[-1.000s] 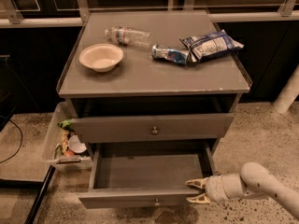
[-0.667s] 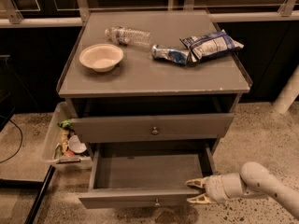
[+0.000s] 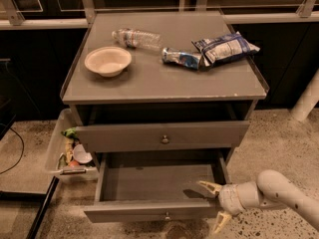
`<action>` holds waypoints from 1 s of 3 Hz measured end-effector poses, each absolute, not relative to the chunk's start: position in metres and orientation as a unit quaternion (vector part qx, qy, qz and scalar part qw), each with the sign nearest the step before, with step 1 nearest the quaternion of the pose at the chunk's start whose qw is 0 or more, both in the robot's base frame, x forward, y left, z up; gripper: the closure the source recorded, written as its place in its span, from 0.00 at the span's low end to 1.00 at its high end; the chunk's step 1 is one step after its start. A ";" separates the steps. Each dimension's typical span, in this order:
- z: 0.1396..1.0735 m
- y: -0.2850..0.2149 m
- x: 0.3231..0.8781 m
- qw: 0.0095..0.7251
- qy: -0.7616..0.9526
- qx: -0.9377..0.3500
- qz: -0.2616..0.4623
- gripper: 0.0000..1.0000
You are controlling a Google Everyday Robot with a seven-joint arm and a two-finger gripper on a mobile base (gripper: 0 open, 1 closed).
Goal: Open middle drawer
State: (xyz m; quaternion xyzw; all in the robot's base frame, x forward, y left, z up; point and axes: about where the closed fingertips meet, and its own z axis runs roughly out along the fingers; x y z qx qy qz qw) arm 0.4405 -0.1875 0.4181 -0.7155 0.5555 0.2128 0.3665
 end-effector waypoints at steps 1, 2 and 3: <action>0.457 -0.186 0.446 0.378 0.536 -0.728 0.199 0.00; 0.498 -0.183 0.455 0.384 0.514 -0.746 0.178 0.00; 0.533 -0.189 0.461 0.387 0.506 -0.755 0.157 0.00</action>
Offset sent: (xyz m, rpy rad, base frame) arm 0.0269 0.0023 0.1352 -0.0475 -0.1927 0.0918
